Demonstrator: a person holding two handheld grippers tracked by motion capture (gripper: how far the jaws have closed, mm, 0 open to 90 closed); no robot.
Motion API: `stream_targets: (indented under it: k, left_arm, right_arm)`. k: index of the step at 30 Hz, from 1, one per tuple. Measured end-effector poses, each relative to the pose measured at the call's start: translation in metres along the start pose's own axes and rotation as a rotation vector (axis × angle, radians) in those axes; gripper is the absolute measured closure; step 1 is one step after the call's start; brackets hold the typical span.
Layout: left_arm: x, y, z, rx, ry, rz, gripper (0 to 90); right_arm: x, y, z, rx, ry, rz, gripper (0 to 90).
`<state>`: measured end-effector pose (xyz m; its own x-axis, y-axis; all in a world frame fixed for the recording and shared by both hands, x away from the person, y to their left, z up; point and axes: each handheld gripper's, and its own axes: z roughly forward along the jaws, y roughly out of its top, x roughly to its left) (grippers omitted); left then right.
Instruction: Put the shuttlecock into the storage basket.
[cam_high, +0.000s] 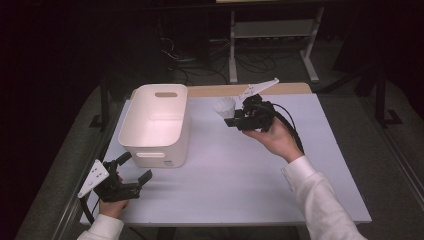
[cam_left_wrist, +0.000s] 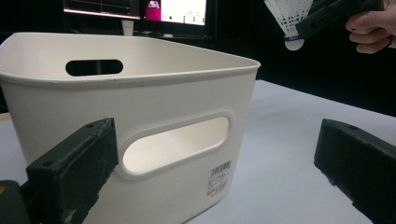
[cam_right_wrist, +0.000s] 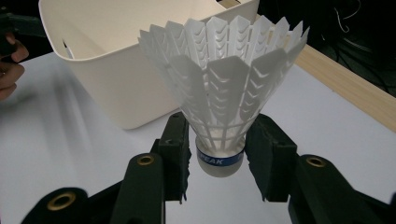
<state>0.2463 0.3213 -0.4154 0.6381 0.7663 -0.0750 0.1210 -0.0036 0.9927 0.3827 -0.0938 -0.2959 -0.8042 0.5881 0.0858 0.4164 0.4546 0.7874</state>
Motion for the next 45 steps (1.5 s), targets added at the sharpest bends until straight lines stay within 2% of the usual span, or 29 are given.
stream_targets:
  k: [13, 45]
  left_arm:
    - [0.000, 0.000, 0.000, 0.002, 0.000, 0.001, 0.0]
    - [-0.001, 0.000, 0.000, -0.001, -0.002, -0.003, 0.0]
  right_arm:
    - [0.006, 0.008, 0.009, -0.020, 0.019, -0.018, 59.0]
    - [0.021, 0.032, 0.028, -0.028, 0.058, -0.040, 59.1]
